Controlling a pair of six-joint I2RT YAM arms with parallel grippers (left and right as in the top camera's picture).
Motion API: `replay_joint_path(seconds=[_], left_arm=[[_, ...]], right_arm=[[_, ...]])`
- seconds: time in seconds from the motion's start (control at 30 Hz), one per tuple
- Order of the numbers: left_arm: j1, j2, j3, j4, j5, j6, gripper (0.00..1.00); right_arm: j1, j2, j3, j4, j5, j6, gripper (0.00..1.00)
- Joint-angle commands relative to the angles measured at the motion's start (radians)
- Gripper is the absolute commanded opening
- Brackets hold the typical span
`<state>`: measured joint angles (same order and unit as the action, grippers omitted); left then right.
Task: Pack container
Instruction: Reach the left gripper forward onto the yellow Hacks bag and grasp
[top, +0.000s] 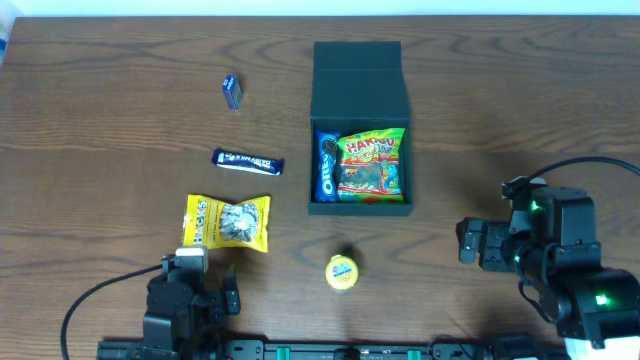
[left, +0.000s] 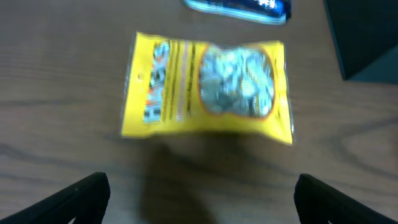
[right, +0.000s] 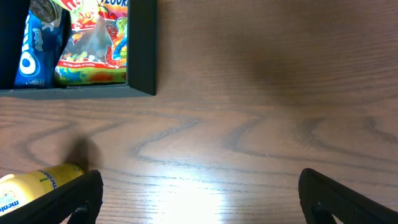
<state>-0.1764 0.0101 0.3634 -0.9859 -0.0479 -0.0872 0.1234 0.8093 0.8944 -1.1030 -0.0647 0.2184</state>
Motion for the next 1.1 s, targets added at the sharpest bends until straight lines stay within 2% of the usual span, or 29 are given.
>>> replay_joint_path(seconds=[0.0,0.13,0.3,0.43,0.63,0.73,0.9,1.07], left_arm=[[0.006,-0.006,-0.015,0.075,0.005,0.009,0.96],[0.006,-0.006,-0.015,0.15,0.126,-0.026,0.96],[0.006,-0.006,-0.015,0.166,0.365,-0.082,0.96],[0.006,-0.006,-0.015,0.175,0.364,-0.114,0.96],[0.006,0.0,0.017,0.172,0.295,-0.368,0.96],[0.006,0.035,0.075,0.169,0.24,-0.373,0.96],[0.006,0.221,0.257,0.131,0.17,-0.385,0.96],[0.006,0.525,0.481,0.02,0.172,-0.412,0.96]], right_arm=[[-0.008,-0.007,-0.006,-0.002,-0.007,-0.015,0.99],[-0.008,-0.007,-0.006,-0.001,-0.008,-0.026,0.99],[-0.008,-0.007,-0.006,-0.001,-0.008,-0.026,0.99],[-0.008,-0.007,-0.006,0.0,-0.008,-0.025,0.99],[-0.008,-0.007,-0.006,-0.001,-0.008,-0.025,0.99],[-0.008,-0.007,-0.006,-0.002,-0.008,-0.025,0.99],[-0.008,-0.007,-0.006,-0.005,-0.008,-0.024,0.99],[-0.008,-0.007,-0.006,-0.005,-0.008,0.002,0.99]])
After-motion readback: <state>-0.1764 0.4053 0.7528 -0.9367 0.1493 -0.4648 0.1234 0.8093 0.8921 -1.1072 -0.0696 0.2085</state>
